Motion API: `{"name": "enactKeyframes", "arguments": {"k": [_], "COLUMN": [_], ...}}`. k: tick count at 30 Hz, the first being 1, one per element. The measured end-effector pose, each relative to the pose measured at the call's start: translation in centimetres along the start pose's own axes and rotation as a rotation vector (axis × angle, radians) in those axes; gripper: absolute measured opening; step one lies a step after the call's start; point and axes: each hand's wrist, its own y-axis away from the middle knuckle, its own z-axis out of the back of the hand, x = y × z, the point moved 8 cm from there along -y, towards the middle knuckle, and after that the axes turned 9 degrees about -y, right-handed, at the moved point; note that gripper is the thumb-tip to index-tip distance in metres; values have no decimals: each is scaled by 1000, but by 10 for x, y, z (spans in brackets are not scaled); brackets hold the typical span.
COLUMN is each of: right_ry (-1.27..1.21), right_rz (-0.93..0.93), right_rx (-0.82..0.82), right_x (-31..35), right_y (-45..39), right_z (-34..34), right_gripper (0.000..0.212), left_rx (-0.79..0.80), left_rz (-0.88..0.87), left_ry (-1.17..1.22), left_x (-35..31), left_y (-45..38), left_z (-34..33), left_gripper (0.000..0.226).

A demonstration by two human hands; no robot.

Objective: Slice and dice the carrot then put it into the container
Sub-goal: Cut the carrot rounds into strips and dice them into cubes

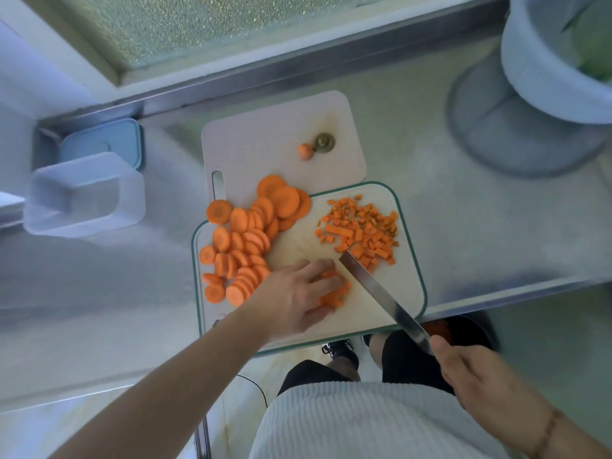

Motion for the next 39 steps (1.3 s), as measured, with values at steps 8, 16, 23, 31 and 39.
{"name": "enactKeyframes", "arguments": {"k": [8,16,23,31,39], "right_ry": [60,226,119,190,405], "right_rz": [71,210,194,105,39], "right_rx": [-5,3,40,70,112], "right_x": [23,45,48,31,38], "right_y": [-15,-29,-29,-8,-21], "right_z": [-20,-40,-20,-28,-44], "right_gripper": [68,68,60,71,75], "left_rx": [-263,-361,-275,-369,-411], "left_rz": [604,705,617,294,314], "left_ry": [47,70,-46,31,87], "left_x": [-19,-19,-21,-26,-21], "left_y": [35,29,32,27,28], "left_z": [-1,-7,-3,-3,-5], "left_gripper": [41,47,63,20,10]}}
